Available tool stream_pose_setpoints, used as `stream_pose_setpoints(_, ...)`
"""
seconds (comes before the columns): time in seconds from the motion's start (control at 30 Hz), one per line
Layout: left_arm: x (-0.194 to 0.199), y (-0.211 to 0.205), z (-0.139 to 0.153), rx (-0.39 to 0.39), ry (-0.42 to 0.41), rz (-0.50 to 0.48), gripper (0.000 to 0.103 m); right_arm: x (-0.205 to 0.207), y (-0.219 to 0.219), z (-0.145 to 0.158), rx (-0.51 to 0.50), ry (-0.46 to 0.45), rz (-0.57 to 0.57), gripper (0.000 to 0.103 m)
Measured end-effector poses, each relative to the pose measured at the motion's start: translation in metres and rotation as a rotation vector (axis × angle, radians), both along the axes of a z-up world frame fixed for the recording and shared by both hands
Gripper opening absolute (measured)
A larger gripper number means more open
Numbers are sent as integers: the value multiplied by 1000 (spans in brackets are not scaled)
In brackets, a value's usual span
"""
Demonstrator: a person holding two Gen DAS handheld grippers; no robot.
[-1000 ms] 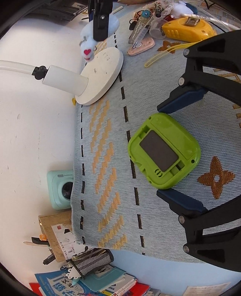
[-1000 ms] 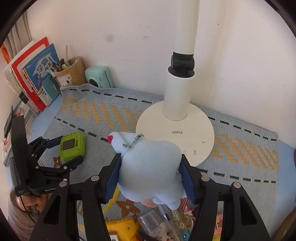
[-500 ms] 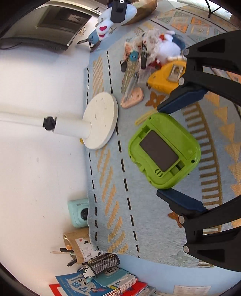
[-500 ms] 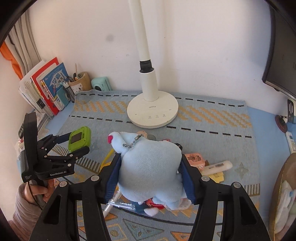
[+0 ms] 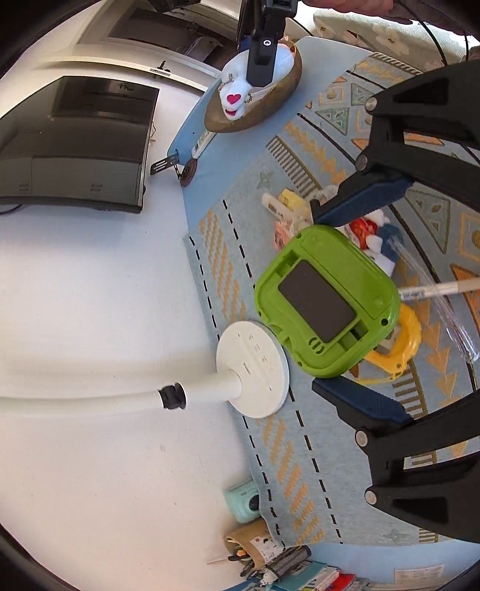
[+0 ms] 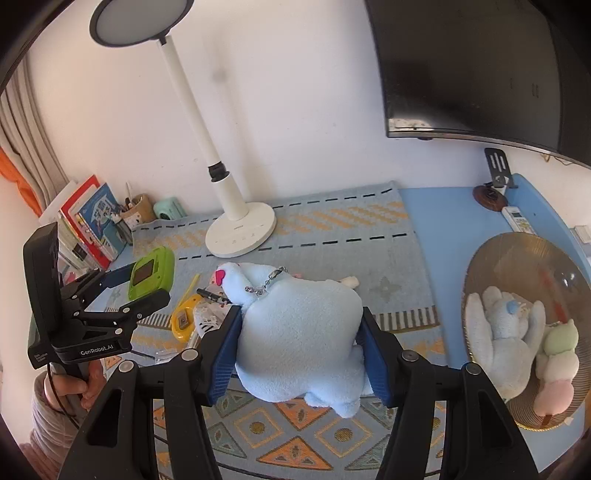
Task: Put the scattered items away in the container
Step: 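Carry the green timer and white plush into the woven bowl and release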
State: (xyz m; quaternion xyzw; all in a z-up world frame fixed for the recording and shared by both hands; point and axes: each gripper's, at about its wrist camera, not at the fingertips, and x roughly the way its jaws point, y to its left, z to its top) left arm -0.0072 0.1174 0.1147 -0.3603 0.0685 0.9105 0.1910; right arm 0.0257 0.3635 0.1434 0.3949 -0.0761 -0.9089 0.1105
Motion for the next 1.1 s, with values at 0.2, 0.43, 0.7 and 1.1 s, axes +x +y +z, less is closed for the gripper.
stream_pose_setpoints(0.2,6,74,21,10,27,-134,80,25,69,10,-65,45,-145,60)
stream_pose_setpoints(0.43,14,169,42,31,60,-303,80,53,160,9,-134,65,-361,60)
stream_pose_setpoints(0.7,2,255,39,69,28,-444,80,75,239,-15,-197,36,-573,60)
stream_pose_setpoints(1.1,-32,332,-10,116,-60,-497,80,54,251,-52,-185,-38,-603,60)
